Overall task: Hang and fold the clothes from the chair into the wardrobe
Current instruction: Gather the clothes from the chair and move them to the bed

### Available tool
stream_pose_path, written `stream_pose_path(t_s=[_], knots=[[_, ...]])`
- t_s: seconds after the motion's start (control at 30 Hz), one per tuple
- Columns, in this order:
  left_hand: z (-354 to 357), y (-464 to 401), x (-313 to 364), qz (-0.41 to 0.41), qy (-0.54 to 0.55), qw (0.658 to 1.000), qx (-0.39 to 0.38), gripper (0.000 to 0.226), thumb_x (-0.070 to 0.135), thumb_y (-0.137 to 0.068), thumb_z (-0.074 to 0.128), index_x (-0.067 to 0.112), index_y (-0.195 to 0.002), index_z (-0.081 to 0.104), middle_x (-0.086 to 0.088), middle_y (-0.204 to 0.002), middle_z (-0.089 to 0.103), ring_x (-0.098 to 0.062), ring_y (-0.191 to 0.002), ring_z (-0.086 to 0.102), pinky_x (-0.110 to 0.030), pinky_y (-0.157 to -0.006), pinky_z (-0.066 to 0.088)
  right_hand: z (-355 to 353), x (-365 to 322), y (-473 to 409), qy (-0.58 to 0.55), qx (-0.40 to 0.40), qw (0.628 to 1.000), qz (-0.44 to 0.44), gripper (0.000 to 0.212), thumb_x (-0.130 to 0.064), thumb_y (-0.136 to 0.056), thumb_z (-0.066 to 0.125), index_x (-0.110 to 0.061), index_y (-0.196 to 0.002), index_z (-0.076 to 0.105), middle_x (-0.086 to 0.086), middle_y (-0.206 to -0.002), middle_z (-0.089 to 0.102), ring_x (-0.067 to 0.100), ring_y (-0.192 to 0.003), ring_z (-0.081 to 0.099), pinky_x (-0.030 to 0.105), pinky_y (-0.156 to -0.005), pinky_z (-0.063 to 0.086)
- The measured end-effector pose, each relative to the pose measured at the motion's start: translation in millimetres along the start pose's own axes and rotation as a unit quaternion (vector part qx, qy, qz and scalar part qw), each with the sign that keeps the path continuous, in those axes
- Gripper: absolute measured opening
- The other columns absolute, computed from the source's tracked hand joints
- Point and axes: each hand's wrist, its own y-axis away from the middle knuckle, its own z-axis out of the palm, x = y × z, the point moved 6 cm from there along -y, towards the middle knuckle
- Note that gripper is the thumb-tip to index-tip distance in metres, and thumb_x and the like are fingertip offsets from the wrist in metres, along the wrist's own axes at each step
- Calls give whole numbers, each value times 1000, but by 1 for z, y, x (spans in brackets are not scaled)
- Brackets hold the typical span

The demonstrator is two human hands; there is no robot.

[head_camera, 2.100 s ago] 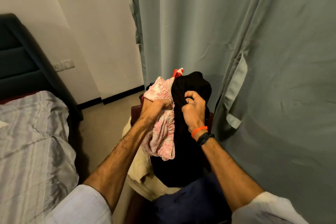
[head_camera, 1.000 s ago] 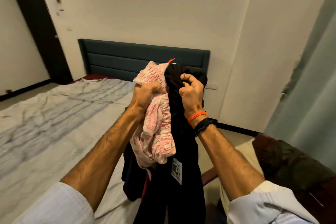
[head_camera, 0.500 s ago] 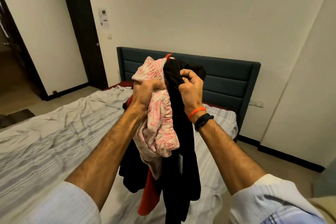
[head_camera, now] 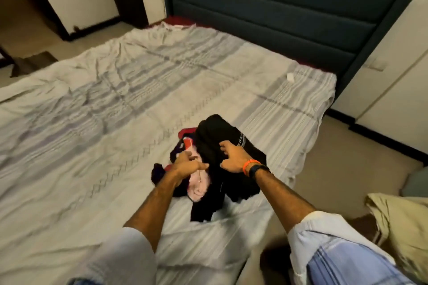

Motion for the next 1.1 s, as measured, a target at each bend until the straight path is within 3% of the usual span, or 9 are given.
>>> stream_pose_path(t_s=[0.13, 0.3, 0.47, 0.63, 0.87, 0.97, 1.1], knots=[[12, 1, -18, -7, -19, 1000, 0, 80, 15, -79, 81, 4, -146, 40, -12, -147, 46, -27, -131, 49, -35, -103, 45, 12, 21, 6, -27, 25, 999, 13, 64, -9, -83, 70, -9, -141, 43, 12, -136, 55, 26, -124, 55, 29, -105, 43], [26, 6, 7, 38, -10, 999, 35, 64, 17, -78, 82, 9, -134, 52, -9, -137, 56, -24, -122, 56, -39, -102, 48, -4, 33, 18, -110, 101, 989, -2, 53, -3, -81, 72, -8, -130, 52, 10, -116, 63, 17, -98, 60, 21, -93, 49], [70, 18, 44, 94, -6, 995, 16, 53, 11, -79, 80, 6, -127, 58, -8, -124, 61, -17, -114, 58, -31, -100, 47, -37, 57, 52, -184, 196, 963, -1, 43, 0, -82, 71, -9, -122, 58, 7, -108, 67, 10, -86, 59, 5, -75, 46], [168, 32, 82, 139, -49, 986, -77, 49, 16, -78, 82, 12, -122, 61, -2, -119, 65, -12, -109, 60, -39, -101, 50, -79, 122, 113, -249, 293, 922, 39, 35, -1, -84, 64, -13, -117, 60, 1, -100, 69, 9, -82, 62, 7, -73, 48], [346, 86, 103, 192, -143, 944, -226, 44, 13, -79, 80, 9, -119, 59, -3, -114, 65, -17, -108, 62, -32, -90, 52, -123, 252, 225, -314, 402, 849, 138, 35, 7, -79, 52, -24, -95, 55, 0, -86, 66, 2, -60, 50, 19, -67, 47], [417, 111, 98, 191, -177, 926, -274, 42, 10, -81, 79, 5, -117, 59, -9, -115, 65, -19, -105, 62, -28, -83, 49, -133, 305, 281, -334, 447, 809, 185, 33, 10, -80, 51, -11, -105, 59, 2, -86, 64, -3, -50, 48, 8, -59, 42], [503, 140, 84, 171, -213, 911, -309, 41, 10, -82, 78, 5, -118, 59, -8, -112, 66, -14, -94, 62, -22, -73, 52, -137, 378, 347, -314, 488, 781, 229, 30, 6, -81, 56, -9, -107, 62, 0, -86, 68, 0, -53, 51, 7, -59, 43]])
